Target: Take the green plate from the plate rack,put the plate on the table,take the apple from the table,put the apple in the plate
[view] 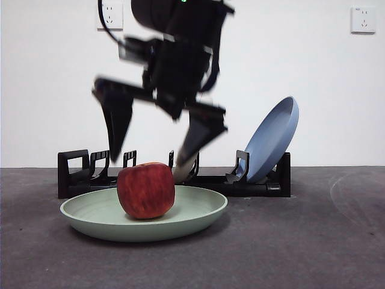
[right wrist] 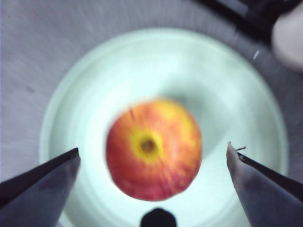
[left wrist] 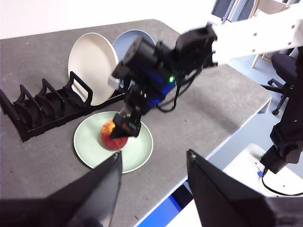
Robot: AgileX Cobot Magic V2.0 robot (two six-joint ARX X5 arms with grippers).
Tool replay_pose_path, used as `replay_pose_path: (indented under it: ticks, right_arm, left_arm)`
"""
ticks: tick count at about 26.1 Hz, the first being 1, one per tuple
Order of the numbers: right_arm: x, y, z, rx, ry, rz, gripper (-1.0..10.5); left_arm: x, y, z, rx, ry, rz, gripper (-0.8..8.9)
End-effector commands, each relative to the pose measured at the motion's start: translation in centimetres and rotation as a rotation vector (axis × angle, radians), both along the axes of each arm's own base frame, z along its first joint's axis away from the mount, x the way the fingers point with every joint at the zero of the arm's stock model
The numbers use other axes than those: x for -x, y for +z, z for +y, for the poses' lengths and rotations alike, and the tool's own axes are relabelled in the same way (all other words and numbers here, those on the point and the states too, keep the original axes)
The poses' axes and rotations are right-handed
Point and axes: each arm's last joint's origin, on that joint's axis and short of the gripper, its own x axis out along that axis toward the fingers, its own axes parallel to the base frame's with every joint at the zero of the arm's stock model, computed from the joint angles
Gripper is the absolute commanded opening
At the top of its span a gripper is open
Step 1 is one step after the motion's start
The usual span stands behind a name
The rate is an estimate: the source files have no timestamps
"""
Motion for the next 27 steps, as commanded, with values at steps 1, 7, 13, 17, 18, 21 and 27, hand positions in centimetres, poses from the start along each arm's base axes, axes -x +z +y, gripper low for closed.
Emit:
replay_pose_path:
  ticks: [1,7,13,17,18,21,27]
  right_arm:
    - [-0.1,2.2,0.4,0.012,0.022,0.008,5.0]
    - [0.8,8.3,-0.7,0.072,0.097,0.015,5.0]
    - [3.4,12.8,-3.6,0.09,0.138,0.004,5.0]
    - [5.5,15.5,-6.0,0.079,0.142,-0.014,5.0]
    - [6.1,16.2,-6.7,0.073,0.142,-0.02,5.0]
    - [7.9,18.2,-8.7,0.049,0.141,-0.045,5.0]
    - [11.8,21.9,-13.2,-0.066,0.126,-0.15,5.0]
  left_arm:
    - [0.0,0.0,0.0,0.006,0.007,0.002,2.29]
    - [-0.1,0.0,-0.2,0.002,0.008,0.003,2.29]
    - [-0.8,0.2,-1.0,-0.044,0.09,-0.014,2.29]
    - [-1.5,0.4,-2.2,-0.096,0.114,-0.012,2.28]
    - [-1.8,0.4,-2.5,-0.111,0.122,-0.009,2.28]
    - [-2.4,0.4,-3.7,-0.151,0.123,0.006,2.28]
    - [-3.8,0.4,-6.3,-0.237,0.118,0.042,2.28]
